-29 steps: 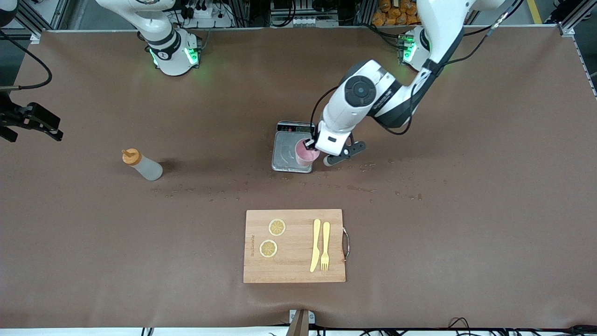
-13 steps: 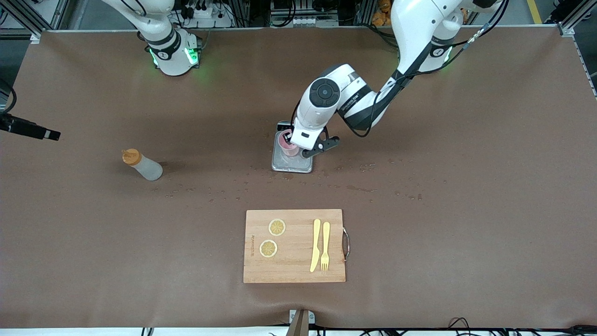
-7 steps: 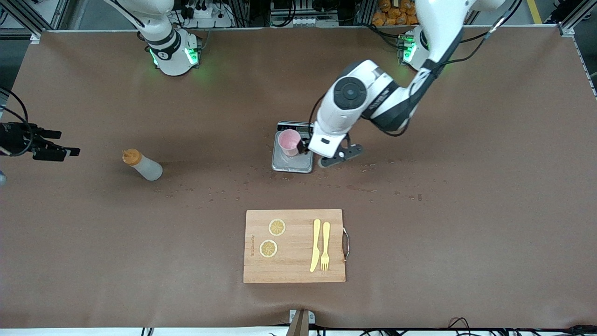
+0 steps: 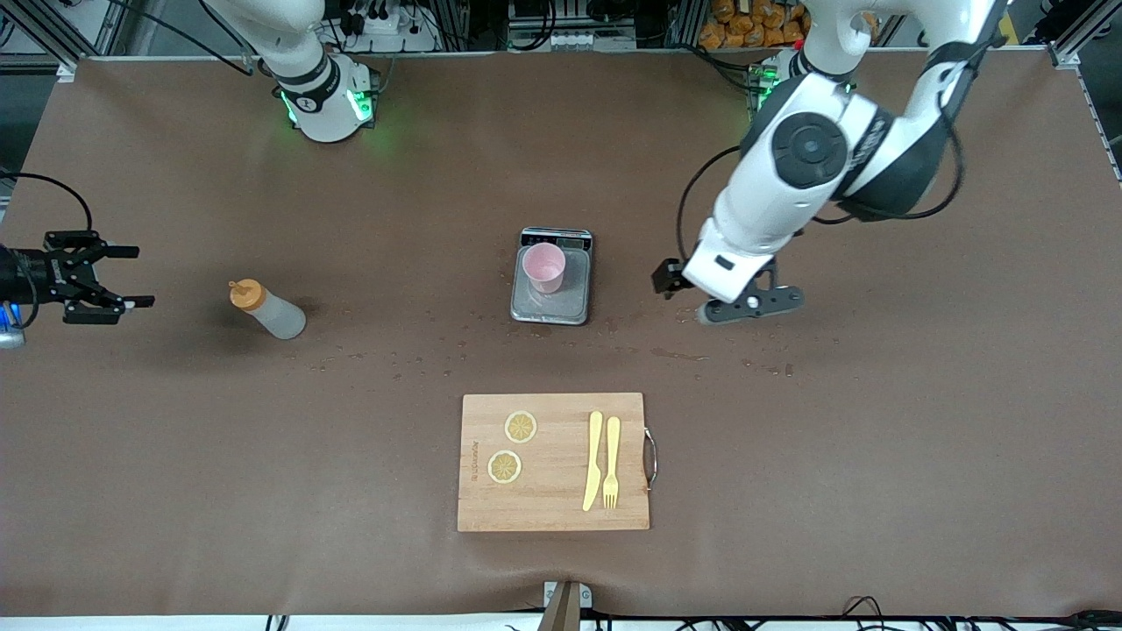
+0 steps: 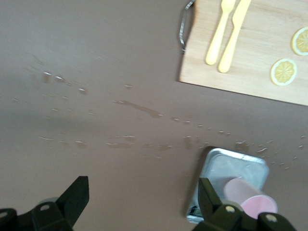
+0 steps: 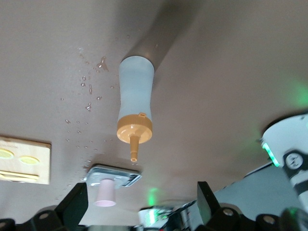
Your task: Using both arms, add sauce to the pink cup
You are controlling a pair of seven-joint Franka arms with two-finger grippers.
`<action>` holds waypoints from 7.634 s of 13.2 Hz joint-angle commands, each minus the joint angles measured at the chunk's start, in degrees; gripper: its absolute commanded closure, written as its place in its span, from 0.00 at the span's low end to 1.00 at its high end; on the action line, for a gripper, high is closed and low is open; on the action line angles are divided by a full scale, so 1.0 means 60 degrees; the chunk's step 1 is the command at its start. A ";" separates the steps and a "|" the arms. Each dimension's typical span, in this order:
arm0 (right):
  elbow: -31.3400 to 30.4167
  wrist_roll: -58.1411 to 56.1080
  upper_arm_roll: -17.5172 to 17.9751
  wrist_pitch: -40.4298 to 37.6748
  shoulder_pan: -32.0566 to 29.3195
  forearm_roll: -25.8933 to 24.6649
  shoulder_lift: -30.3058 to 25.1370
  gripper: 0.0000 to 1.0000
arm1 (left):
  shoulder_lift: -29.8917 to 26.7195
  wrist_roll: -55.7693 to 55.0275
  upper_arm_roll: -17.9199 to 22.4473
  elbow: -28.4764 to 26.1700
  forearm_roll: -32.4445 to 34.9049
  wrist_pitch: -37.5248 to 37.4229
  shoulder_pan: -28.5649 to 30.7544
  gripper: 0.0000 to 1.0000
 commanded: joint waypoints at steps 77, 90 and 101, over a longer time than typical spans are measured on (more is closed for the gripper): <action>-0.1905 0.8607 0.0126 0.4886 0.5776 0.0150 -0.1716 0.46 | -0.2522 0.5985 0.3732 0.1883 -0.0079 -0.4584 -0.0398 0.00; -0.2051 1.3145 0.0170 0.4533 0.8574 -0.3469 -0.2010 0.47 | -0.2522 0.5985 0.3747 0.1854 -0.0079 -0.4540 -0.0398 0.00; -0.1701 1.6590 0.0170 0.3612 1.0946 -0.6178 -0.1308 0.47 | -0.2522 0.5985 0.3747 0.1854 -0.0079 -0.4540 -0.0398 0.00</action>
